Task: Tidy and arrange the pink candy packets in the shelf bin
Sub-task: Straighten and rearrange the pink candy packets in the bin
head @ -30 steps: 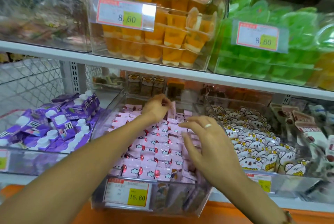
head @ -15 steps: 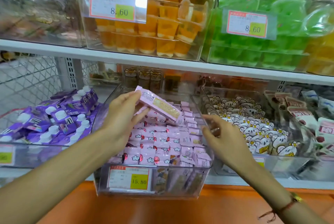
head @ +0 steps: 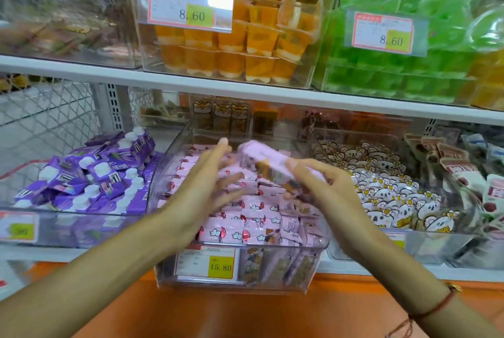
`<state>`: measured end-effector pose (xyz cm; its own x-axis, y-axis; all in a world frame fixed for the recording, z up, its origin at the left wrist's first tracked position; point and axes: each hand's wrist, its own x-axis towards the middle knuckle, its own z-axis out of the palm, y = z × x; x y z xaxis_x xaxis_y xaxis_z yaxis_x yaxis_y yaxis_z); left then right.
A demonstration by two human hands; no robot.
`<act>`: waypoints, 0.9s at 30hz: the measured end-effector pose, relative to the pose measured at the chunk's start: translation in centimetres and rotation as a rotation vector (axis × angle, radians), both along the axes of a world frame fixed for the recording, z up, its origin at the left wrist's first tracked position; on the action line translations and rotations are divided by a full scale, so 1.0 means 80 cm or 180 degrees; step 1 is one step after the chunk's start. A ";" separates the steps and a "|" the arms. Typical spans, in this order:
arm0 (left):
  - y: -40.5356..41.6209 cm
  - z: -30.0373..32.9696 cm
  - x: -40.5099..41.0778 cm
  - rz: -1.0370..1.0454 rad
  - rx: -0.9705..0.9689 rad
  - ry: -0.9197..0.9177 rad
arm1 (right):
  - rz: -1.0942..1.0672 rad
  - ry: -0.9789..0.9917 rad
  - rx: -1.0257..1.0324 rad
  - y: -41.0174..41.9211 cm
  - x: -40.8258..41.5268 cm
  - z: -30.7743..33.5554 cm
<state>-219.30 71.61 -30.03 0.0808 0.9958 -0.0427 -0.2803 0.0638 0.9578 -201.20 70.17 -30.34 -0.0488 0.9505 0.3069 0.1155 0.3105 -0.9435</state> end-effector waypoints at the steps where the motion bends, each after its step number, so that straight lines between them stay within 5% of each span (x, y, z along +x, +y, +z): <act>1: 0.001 0.000 -0.003 0.0049 0.0463 0.0525 | 0.0109 0.0286 -0.0397 0.002 0.003 0.003; 5: -0.002 -0.001 -0.006 -0.0417 0.1518 0.1170 | 0.0450 0.0771 -0.0938 0.005 0.006 0.005; 14: 0.018 -0.021 0.000 -0.0124 0.1261 0.1222 | 0.0195 0.1119 -0.0469 0.017 0.020 0.003; 19: 0.056 -0.013 0.014 -0.0252 0.2014 0.2261 | -0.0366 0.0615 0.0049 0.042 0.014 -0.002; 27: 0.112 -0.003 0.022 -0.0271 0.2179 0.2080 | -0.1063 -0.1405 0.0831 0.065 0.031 -0.016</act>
